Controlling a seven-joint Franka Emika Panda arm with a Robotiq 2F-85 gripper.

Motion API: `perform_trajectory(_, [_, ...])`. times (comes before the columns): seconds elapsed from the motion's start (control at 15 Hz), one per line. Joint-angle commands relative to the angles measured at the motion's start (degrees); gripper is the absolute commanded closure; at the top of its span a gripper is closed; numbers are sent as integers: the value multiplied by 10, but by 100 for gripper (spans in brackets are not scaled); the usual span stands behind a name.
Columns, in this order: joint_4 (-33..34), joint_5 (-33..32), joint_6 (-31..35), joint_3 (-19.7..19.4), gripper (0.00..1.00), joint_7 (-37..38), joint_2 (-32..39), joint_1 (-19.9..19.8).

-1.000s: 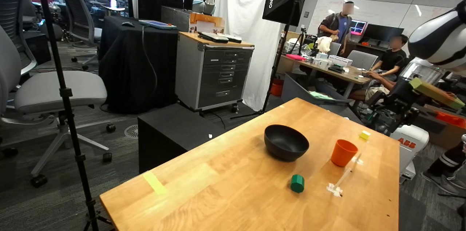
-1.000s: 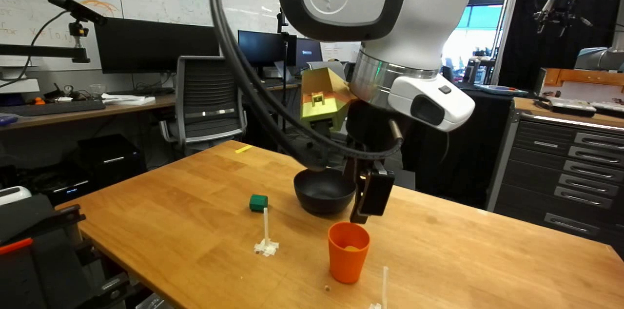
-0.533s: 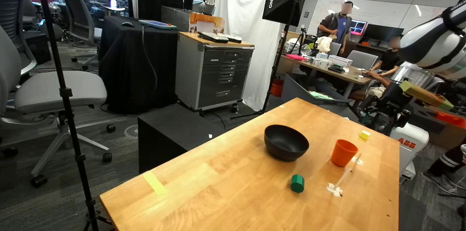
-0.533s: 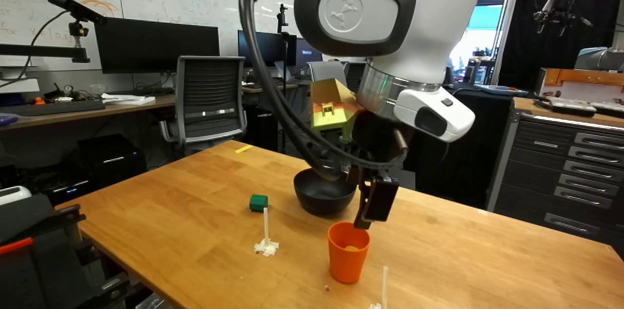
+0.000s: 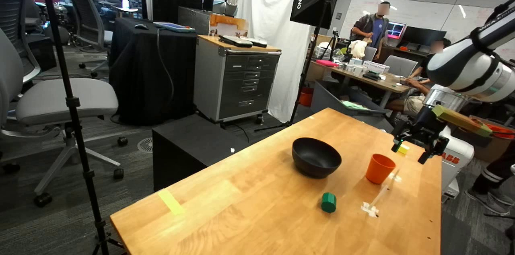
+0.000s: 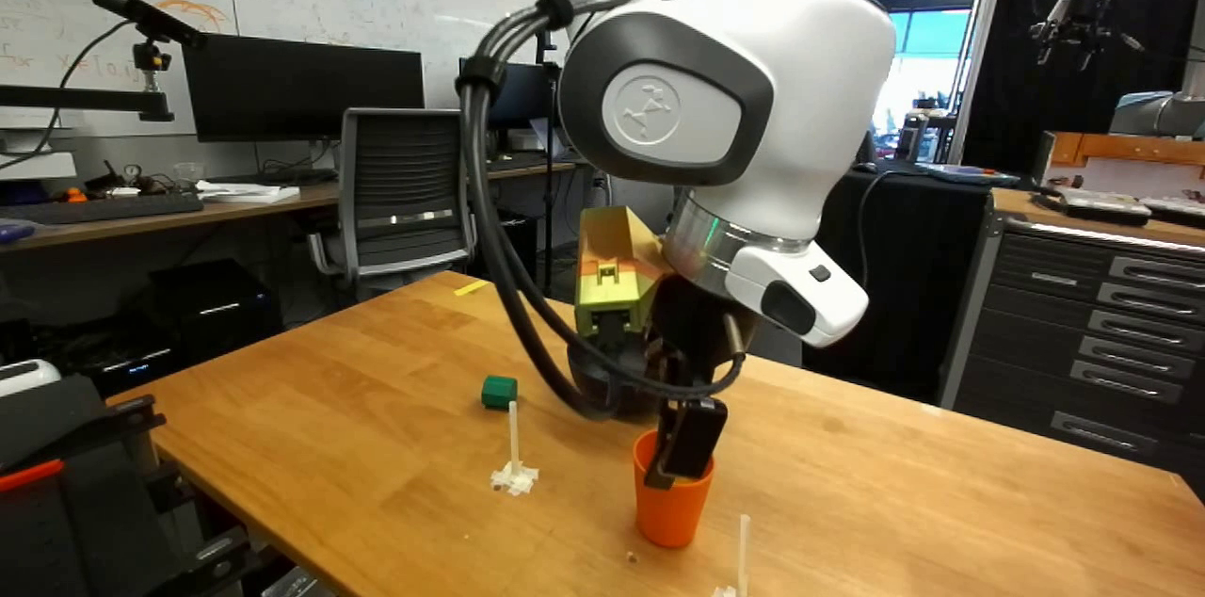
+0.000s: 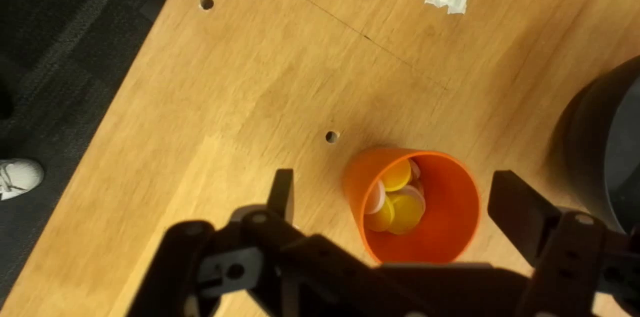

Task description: Move the objects from the orange cup to the black bowl

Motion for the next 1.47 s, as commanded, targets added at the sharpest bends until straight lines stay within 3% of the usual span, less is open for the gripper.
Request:
perform_trajectory(0.0, [15, -21, -6, -4, 0, 30, 12, 0])
perform_trajectory(0.47, [18, -30, -3, -13, 0, 54, 27, -8])
perform_trajectory(1.4, [70, -8, 16, 19, 0, 42, 94, -21])
